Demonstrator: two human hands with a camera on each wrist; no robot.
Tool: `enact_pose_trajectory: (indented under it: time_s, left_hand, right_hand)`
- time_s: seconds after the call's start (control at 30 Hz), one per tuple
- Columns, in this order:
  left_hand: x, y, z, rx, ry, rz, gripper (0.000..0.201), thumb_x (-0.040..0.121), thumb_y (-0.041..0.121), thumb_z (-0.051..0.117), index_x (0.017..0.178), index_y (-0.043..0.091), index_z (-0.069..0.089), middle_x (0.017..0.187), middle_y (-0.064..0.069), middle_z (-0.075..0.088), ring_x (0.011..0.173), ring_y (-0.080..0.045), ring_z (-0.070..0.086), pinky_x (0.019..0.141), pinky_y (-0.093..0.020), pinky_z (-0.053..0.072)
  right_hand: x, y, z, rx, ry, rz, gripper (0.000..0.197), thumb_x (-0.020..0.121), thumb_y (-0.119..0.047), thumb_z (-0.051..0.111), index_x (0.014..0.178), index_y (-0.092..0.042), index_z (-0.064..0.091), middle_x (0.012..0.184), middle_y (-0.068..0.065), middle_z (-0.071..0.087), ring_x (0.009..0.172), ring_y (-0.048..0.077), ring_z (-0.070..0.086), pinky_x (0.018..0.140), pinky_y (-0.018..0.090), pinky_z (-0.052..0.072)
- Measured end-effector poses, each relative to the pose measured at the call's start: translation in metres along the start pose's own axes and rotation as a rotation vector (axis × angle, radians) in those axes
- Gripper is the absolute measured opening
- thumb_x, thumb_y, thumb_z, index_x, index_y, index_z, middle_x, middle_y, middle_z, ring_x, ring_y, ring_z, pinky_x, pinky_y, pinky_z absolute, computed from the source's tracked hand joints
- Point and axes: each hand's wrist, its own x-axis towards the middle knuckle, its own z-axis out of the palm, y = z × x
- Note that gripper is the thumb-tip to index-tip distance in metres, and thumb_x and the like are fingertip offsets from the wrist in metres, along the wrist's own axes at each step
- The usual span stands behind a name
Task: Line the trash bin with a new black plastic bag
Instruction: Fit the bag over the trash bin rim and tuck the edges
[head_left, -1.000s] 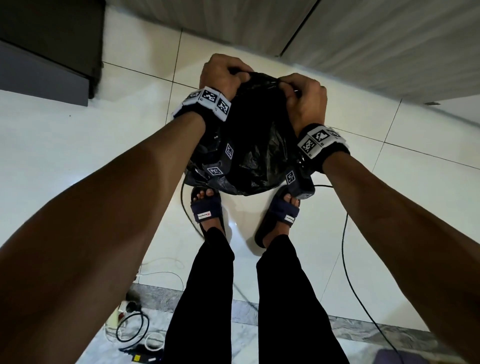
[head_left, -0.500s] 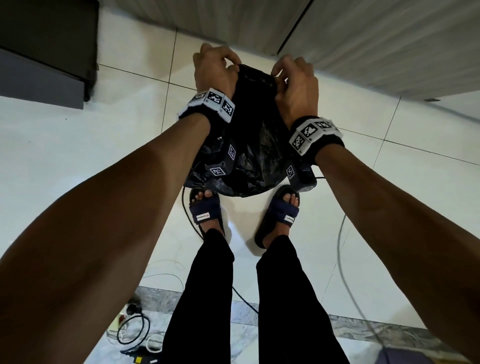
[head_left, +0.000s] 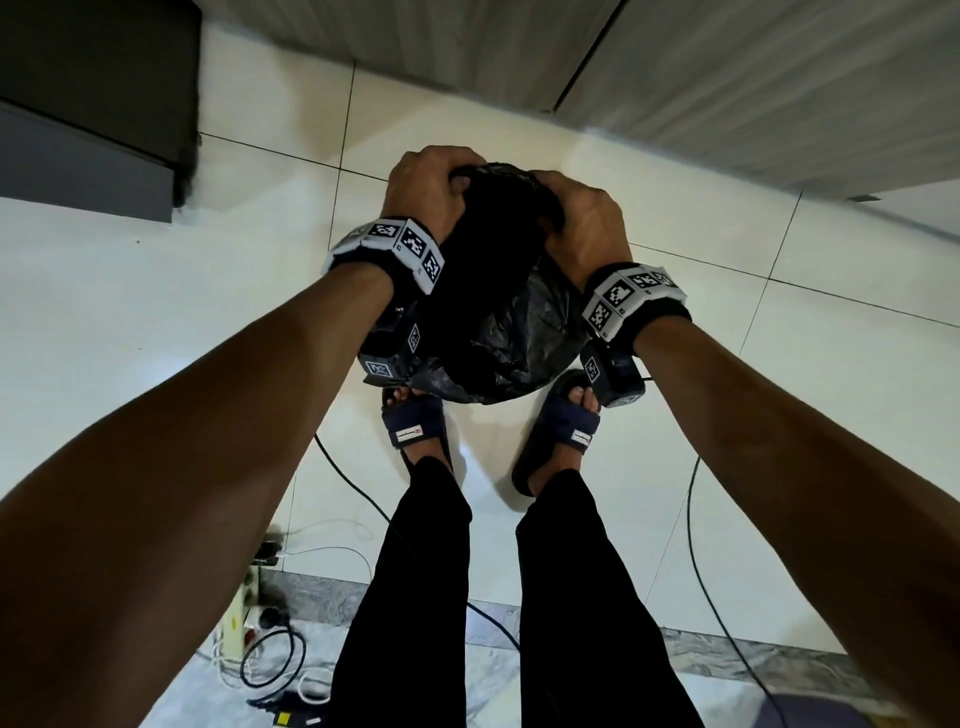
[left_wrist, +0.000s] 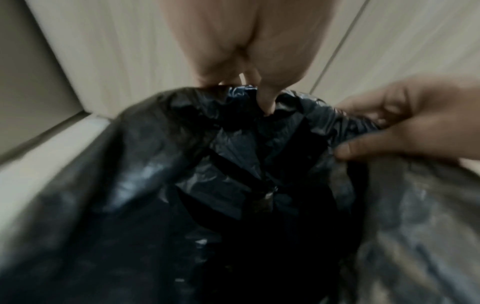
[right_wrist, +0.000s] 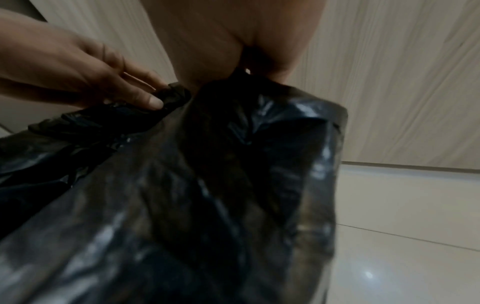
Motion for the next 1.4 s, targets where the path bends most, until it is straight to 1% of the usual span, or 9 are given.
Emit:
enact_pose_trajectory:
  time_s: [0.13,0.37,0.57,0.63,0.7,0.9,1.07,1.2,1.4]
  left_hand:
    - [0.003,-0.006,-0.001,-0.050,0.026,-0.064,0.036,0.083,0.002,0.046,0.104,0.017,0.071,0.107,-0.009,0.072,0.106,-0.024,0.064,0.098,-0.023,0.047]
    - [0.001,-0.020,-0.009,-0.149,0.100,-0.177,0.035,0.082,0.001,0.048,0.105,0.016,0.071,0.111,-0.005,0.071,0.107,-0.017,0.063,0.092,-0.008,0.040]
    - [-0.003,-0.033,-0.013,-0.212,0.141,-0.271,0.031,0.084,0.002,0.053,0.106,0.016,0.070,0.109,-0.001,0.071,0.095,-0.005,0.061,0.067,0.012,0.033]
    - [-0.005,-0.033,-0.012,-0.235,0.139,-0.277,0.031,0.083,0.002,0.053,0.106,0.014,0.070,0.110,-0.003,0.071,0.098,-0.008,0.063,0.071,0.009,0.037]
    - [-0.007,-0.032,-0.008,-0.244,0.146,-0.297,0.032,0.082,0.003,0.052,0.105,0.015,0.070,0.108,-0.004,0.072,0.101,-0.014,0.066,0.083,-0.004,0.045]
    - [-0.011,-0.024,-0.003,-0.102,0.190,-0.289,0.033,0.080,0.009,0.052,0.107,0.020,0.069,0.111,-0.003,0.071,0.107,-0.019,0.063,0.090,-0.020,0.048]
    - [-0.009,0.012,-0.008,0.077,0.186,0.062,0.038,0.074,0.004,0.050,0.107,0.022,0.059,0.111,-0.001,0.060,0.110,-0.022,0.049,0.087,-0.031,0.042]
    - [-0.009,0.031,0.001,0.149,-0.039,0.258,0.045,0.077,0.005,0.048,0.117,0.024,0.059,0.120,0.001,0.061,0.117,-0.022,0.050,0.098,-0.030,0.038]
    - [0.003,0.025,0.010,0.091,-0.136,0.186,0.055,0.076,0.004,0.044,0.118,0.033,0.062,0.123,0.003,0.065,0.118,-0.019,0.057,0.106,-0.027,0.042]
  right_hand:
    - [-0.004,0.007,-0.004,-0.033,-0.011,-0.025,0.052,0.085,-0.014,0.048,0.137,-0.021,0.049,0.127,0.009,0.064,0.114,0.033,0.060,0.095,0.038,0.046]
    - [-0.030,0.017,0.005,0.041,0.109,-0.060,0.068,0.085,-0.005,0.047,0.146,-0.032,0.033,0.126,0.003,0.063,0.104,0.030,0.064,0.088,0.038,0.053]
    - [-0.023,0.017,0.013,0.190,0.162,0.115,0.044,0.097,-0.016,0.039,0.138,-0.031,0.047,0.111,0.008,0.072,0.097,0.029,0.066,0.091,0.031,0.050]
    - [-0.014,0.015,0.009,0.231,0.229,0.161,0.037,0.095,-0.016,0.042,0.127,-0.026,0.058,0.114,0.003,0.071,0.104,0.025,0.065,0.094,0.024,0.046]
    - [-0.005,0.012,0.004,0.246,0.288,0.196,0.033,0.092,-0.016,0.044,0.118,-0.022,0.064,0.107,0.003,0.073,0.100,0.026,0.066,0.089,0.026,0.047]
    - [0.005,0.005,-0.011,0.015,0.355,0.236,0.025,0.081,-0.010,0.050,0.103,-0.017,0.054,0.104,0.004,0.058,0.098,0.026,0.053,0.076,0.036,0.039]
    - [0.005,0.001,-0.015,-0.075,0.271,0.192,0.028,0.076,0.002,0.044,0.096,-0.011,0.058,0.102,0.010,0.058,0.091,0.034,0.055,0.074,0.037,0.038]
    - [-0.004,-0.001,-0.011,0.024,0.257,0.199,0.027,0.081,-0.007,0.045,0.101,-0.011,0.063,0.106,0.011,0.061,0.093,0.035,0.059,0.081,0.040,0.045]
    - [-0.027,0.009,0.003,0.122,0.124,0.115,0.050,0.083,-0.023,0.057,0.132,-0.018,0.048,0.128,0.004,0.059,0.113,0.027,0.057,0.091,0.036,0.047]
